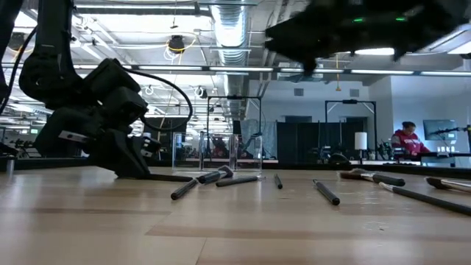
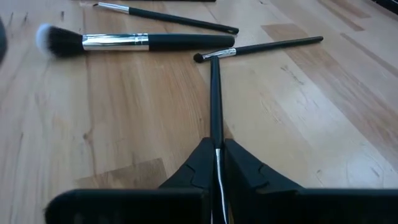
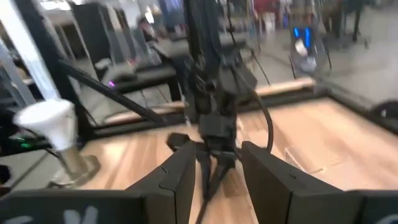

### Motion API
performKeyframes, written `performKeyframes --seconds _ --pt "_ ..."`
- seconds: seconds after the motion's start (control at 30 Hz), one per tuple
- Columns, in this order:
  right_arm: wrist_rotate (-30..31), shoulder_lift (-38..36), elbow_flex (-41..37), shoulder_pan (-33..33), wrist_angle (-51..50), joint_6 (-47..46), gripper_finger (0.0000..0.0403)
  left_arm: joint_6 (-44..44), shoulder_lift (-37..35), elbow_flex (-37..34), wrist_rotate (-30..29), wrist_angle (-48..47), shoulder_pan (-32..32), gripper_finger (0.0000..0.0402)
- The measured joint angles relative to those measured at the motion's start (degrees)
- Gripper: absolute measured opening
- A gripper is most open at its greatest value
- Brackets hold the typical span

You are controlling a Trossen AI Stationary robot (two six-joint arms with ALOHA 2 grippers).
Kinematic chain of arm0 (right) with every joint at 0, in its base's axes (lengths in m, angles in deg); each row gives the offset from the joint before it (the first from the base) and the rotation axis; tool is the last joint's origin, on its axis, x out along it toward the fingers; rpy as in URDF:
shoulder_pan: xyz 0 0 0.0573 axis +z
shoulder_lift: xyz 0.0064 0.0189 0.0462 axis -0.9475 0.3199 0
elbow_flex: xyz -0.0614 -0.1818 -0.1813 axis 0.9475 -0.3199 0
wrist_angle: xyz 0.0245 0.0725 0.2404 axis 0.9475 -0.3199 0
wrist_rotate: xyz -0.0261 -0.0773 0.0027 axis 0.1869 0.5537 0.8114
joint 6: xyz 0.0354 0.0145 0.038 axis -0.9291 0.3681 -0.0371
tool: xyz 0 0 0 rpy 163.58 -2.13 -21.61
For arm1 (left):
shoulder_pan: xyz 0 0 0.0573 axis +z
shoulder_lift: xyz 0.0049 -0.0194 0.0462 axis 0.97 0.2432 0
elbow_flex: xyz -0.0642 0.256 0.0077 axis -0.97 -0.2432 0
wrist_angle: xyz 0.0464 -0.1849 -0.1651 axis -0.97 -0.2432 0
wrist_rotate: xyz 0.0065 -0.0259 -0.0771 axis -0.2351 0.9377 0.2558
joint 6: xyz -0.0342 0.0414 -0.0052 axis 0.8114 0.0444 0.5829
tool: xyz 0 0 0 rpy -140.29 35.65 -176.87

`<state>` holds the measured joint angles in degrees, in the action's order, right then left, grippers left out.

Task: Put items in baskets/containers
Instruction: Put the black eyeshadow brush into the transparent organizer

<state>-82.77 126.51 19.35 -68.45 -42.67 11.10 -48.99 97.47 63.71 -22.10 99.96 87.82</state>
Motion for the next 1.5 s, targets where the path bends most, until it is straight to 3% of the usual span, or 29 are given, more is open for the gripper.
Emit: performKeyframes --seconds 0.1,0.27,0.5,0.73,1.13,1.5 --pt "-3.15 5.38 8.99 -1.42 -11.8 -2.69 0.0121 0.86 -2.65 -0.17 -1.72 -1.22 -0.8 0.0023" --pt "-3.46 14.17 23.44 -1.64 -34.62 -3.39 0.0121 0.88 -7.73 -0.12 -6.18 -5.69 -3.28 0.0022" --pt "-5.82 29.07 37.62 -1.67 -39.8 0.59 0.0121 1.03 -10.37 -0.07 -9.36 -8.94 -5.31 0.0022" --pt "-6.63 39.32 52.21 -1.66 -56.12 2.56 0.012 2.36 -10.67 -0.04 -11.24 -8.73 -6.12 0.0022" --pt "-9.78 49.62 61.48 -1.44 -59.46 1.56 0.0121 2.59 -11.39 0.14 -12.02 -8.64 -6.1 0.0023" --pt "-9.67 50.15 62.36 -1.55 -57.32 1.88 0.0118 2.57 -11.46 0.15 -13.27 -8.28 -6.3 0.0023"
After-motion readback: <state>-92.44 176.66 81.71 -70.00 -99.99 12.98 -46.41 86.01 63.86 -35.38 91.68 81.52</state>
